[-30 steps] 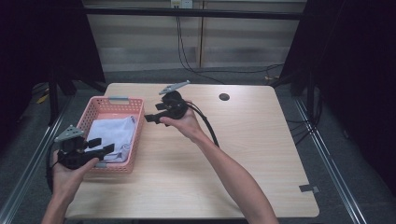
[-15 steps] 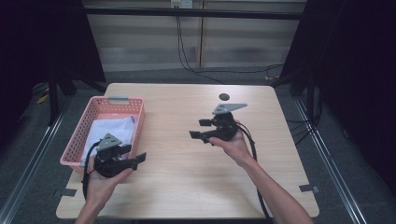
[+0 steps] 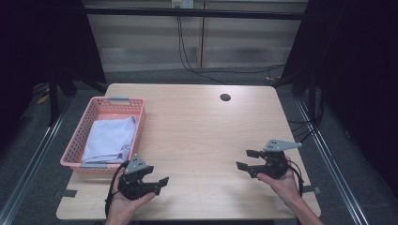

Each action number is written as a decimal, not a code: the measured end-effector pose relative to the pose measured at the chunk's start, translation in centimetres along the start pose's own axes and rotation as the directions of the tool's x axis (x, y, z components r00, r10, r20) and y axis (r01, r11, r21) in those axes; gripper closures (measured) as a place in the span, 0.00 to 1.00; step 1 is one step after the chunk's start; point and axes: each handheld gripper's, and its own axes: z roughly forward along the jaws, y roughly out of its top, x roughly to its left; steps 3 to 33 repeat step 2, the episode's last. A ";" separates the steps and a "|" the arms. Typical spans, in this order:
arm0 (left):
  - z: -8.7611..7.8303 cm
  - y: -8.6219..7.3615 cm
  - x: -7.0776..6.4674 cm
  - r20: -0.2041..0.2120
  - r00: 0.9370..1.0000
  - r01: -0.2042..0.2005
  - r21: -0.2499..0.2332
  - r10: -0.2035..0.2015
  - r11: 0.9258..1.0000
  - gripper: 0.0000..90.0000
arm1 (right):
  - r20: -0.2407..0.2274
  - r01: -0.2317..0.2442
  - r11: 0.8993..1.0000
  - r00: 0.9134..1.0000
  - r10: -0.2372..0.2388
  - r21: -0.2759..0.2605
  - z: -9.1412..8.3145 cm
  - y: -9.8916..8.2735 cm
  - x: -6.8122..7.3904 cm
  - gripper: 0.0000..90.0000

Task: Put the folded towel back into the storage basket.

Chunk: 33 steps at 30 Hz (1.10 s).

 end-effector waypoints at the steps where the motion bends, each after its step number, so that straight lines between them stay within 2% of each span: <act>1: 0.2 -0.2 0.1 -0.006 1.000 -0.010 0.010 0.010 1.000 0.32 | 0.003 -0.010 1.000 1.000 0.010 0.002 -0.3 -0.7 -0.3 0.34; 2: 0.3 -0.5 0.4 -0.009 1.000 0.000 0.018 0.000 1.000 0.32 | 0.024 -0.018 1.000 1.000 0.017 0.009 -0.4 -1.2 -0.6 0.33; 33: 0.3 -0.5 0.4 -0.009 1.000 0.000 0.018 0.000 1.000 0.32 | 0.024 -0.018 1.000 1.000 0.017 0.009 -0.4 -1.2 -0.6 0.33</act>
